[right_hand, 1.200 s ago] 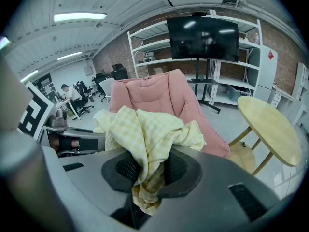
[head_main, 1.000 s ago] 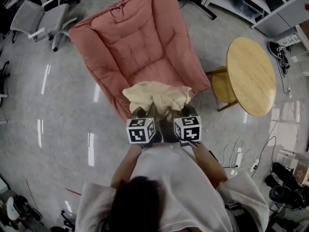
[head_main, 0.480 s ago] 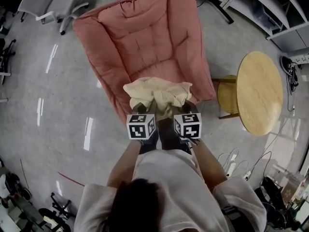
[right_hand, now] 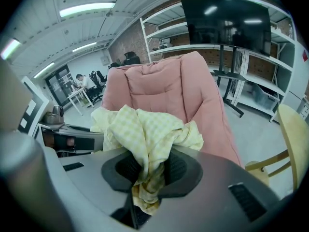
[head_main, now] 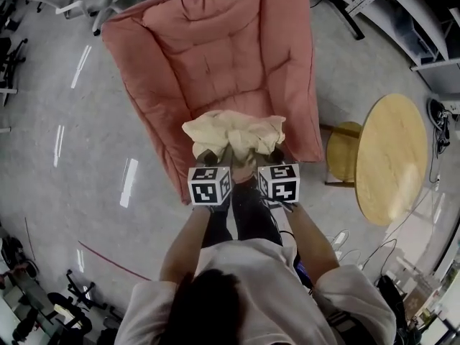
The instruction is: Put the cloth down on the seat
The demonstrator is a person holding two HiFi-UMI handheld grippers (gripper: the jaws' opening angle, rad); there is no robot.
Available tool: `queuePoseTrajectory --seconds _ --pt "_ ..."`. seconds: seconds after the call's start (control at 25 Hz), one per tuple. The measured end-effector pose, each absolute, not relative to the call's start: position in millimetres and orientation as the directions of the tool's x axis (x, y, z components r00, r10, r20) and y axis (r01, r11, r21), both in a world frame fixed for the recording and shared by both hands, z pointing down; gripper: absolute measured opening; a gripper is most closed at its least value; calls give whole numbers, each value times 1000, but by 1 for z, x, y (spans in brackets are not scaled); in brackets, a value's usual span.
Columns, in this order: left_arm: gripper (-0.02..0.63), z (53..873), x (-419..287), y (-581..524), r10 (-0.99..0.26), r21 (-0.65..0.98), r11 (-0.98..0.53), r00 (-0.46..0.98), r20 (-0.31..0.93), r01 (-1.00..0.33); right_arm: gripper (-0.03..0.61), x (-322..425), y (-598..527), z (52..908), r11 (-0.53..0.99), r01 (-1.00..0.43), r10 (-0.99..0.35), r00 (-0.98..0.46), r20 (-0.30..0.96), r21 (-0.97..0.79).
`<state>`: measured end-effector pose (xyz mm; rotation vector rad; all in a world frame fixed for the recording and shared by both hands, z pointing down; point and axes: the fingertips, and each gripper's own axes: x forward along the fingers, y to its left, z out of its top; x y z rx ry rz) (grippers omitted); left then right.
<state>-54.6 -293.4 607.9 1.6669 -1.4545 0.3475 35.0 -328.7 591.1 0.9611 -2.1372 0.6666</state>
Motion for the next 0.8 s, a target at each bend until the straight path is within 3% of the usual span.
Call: queuePoseTrajectory --seconds 0.6,0.8 --pt "80 702 -66 -334 -628 419 218 203 752 -881 103 16 -383 683 704 -700 -349 -491 799 -122" --pt "80 729 -81 -341 -621 430 265 188 761 -863 103 2 -392 713 674 -723 -340 -488 804 -153"
